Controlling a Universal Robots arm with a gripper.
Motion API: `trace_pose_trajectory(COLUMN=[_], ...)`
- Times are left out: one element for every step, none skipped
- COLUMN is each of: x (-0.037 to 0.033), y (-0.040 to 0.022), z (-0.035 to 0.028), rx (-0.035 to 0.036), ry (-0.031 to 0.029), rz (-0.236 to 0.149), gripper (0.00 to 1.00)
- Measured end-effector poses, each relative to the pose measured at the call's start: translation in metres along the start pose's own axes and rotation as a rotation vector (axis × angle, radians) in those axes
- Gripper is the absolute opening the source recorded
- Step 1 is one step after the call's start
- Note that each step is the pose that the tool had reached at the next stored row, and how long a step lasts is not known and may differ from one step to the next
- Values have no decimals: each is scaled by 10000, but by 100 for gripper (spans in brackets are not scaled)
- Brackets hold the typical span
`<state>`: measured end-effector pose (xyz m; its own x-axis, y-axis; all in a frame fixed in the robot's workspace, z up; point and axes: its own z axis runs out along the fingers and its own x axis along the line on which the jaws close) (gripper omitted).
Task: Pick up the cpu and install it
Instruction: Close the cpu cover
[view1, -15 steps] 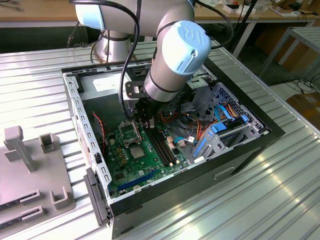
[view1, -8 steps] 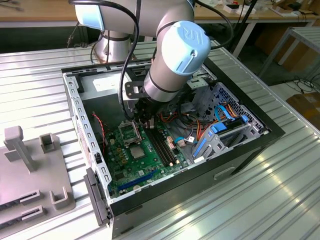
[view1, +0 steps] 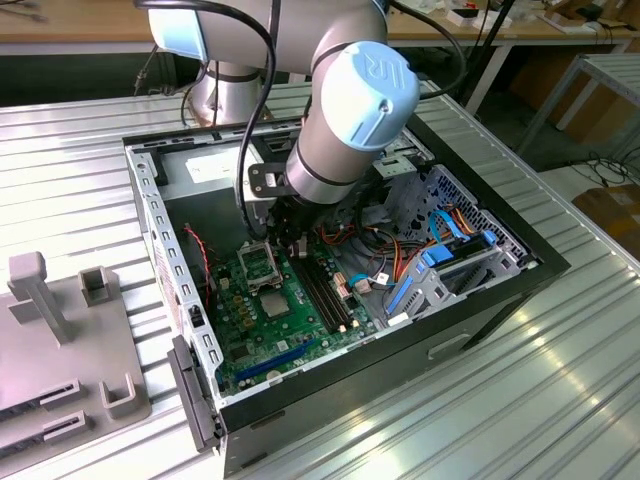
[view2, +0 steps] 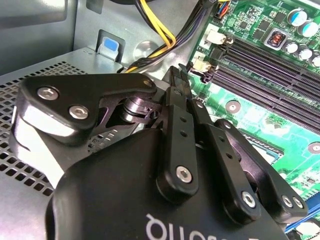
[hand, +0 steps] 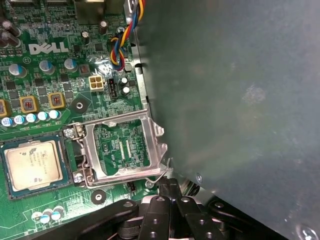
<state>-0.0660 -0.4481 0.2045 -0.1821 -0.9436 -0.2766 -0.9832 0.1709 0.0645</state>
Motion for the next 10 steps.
trace_pose_trajectory(x=[0, -1, -1, -3, -4, -5, -6, -7, -8, -8], y=[0, 0, 0, 0, 0, 0, 1, 1, 3, 4], z=[-1, -2, -4, -6, -10, -14, -19, -22, -25, -27], rx=[0, 1, 1, 3, 3, 4, 5, 6, 11, 14], ry=[6, 10, 12, 14, 19, 23, 30, 37, 52, 70], rz=[0, 0, -1, -1, -1, -1, 0, 0, 0, 2], gripper=[11, 11, 11, 11, 11, 11, 11, 11, 11, 11])
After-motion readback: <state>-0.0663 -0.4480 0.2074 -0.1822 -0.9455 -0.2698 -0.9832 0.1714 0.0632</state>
